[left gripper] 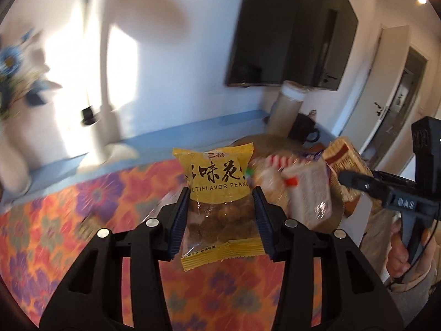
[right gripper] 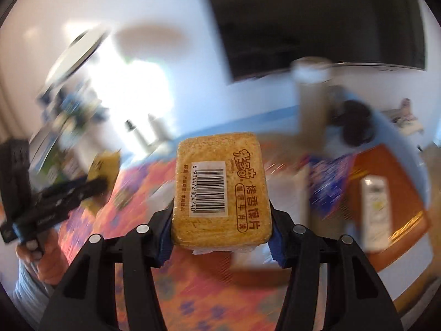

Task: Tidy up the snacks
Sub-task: 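Carry both packs to the brown glass bowl and open both grippers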

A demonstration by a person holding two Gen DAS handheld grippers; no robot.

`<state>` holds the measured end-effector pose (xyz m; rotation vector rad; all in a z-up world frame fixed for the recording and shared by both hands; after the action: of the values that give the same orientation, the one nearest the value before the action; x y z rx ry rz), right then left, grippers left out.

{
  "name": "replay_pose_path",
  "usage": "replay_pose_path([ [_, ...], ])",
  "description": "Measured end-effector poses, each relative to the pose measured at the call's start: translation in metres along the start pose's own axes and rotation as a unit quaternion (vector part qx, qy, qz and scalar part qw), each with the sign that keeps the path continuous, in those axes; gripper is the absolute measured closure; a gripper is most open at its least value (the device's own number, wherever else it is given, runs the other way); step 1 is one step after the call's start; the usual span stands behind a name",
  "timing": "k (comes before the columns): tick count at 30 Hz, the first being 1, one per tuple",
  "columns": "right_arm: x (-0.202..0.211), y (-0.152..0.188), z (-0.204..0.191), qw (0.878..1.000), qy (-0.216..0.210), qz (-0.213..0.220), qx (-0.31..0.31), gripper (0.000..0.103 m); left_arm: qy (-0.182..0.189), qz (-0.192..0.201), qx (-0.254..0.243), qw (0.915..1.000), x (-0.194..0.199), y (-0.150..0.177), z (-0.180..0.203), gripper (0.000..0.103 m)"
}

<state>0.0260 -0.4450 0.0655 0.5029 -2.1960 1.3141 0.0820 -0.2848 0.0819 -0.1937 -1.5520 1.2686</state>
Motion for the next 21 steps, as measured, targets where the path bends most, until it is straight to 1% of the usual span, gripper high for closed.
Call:
replay_pose_path([
  [2, -0.012, -0.026, 0.028, 1.0, 0.022, -0.002, -0.013, 0.049, 0.027, 0.0, -0.007, 0.9996, -0.022, -0.02, 0.016, 0.058],
  [4, -0.025, -0.041, 0.049, 0.999, 0.04, -0.012, -0.024, 0.049, 0.044, -0.002, -0.012, 0.999, -0.042, -0.035, 0.029, 0.058],
  [5, -0.032, -0.047, 0.054, 0.999, 0.04, -0.016, -0.03, 0.049, 0.05, -0.003, -0.016, 0.9986, -0.052, -0.041, 0.034, 0.058],
  [7, -0.048, -0.057, 0.066, 0.998, 0.028, -0.03, -0.051, 0.049, 0.057, -0.009, -0.019, 0.9982, -0.074, -0.052, 0.041, 0.058],
  [10, -0.064, -0.061, 0.08, 0.996, 0.015, -0.044, -0.073, 0.049, 0.071, -0.02, -0.013, 0.9972, -0.103, -0.062, 0.047, 0.058],
  [12, -0.076, -0.061, 0.08, 0.995, 0.007, -0.052, -0.083, 0.049, 0.066, -0.026, -0.011, 0.9974, -0.115, -0.065, 0.048, 0.057],
  [13, -0.08, -0.062, 0.082, 0.995, 0.004, -0.055, -0.086, 0.048, 0.058, -0.029, -0.01, 0.9979, -0.121, -0.067, 0.048, 0.054],
  [14, -0.084, -0.063, 0.083, 0.995, 0.002, -0.057, -0.084, 0.047, 0.051, -0.029, -0.009, 0.9983, -0.124, -0.068, 0.047, 0.049],
  [15, -0.084, -0.064, 0.084, 0.995, 0.006, -0.057, -0.081, 0.045, 0.05, -0.029, -0.009, 0.9983, -0.127, -0.071, 0.049, 0.034],
  [17, -0.079, -0.066, 0.086, 0.996, 0.014, -0.048, -0.079, 0.039, 0.047, -0.024, -0.014, 0.9985, -0.128, -0.073, 0.05, 0.032],
  [19, -0.071, -0.065, 0.085, 0.996, 0.006, -0.044, -0.078, 0.039, 0.045, -0.021, -0.02, 0.9986, -0.121, -0.072, 0.049, 0.032],
  [21, -0.061, -0.062, 0.082, 0.997, 0.0, -0.04, -0.072, 0.039, 0.046, -0.015, -0.016, 0.9987, -0.108, -0.069, 0.042, 0.032],
])
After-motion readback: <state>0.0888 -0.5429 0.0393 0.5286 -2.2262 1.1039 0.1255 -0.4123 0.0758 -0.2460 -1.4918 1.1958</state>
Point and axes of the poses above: each gripper's, at about its wrist camera, not at the fingertips, and x roughly against the way its jaws point, z to its right, y to its underside, the point moved 10 cm from there along -x, roughly the way its jaws point, and after that the axes turned 6 degrees about -x, right-handed, at the moved point
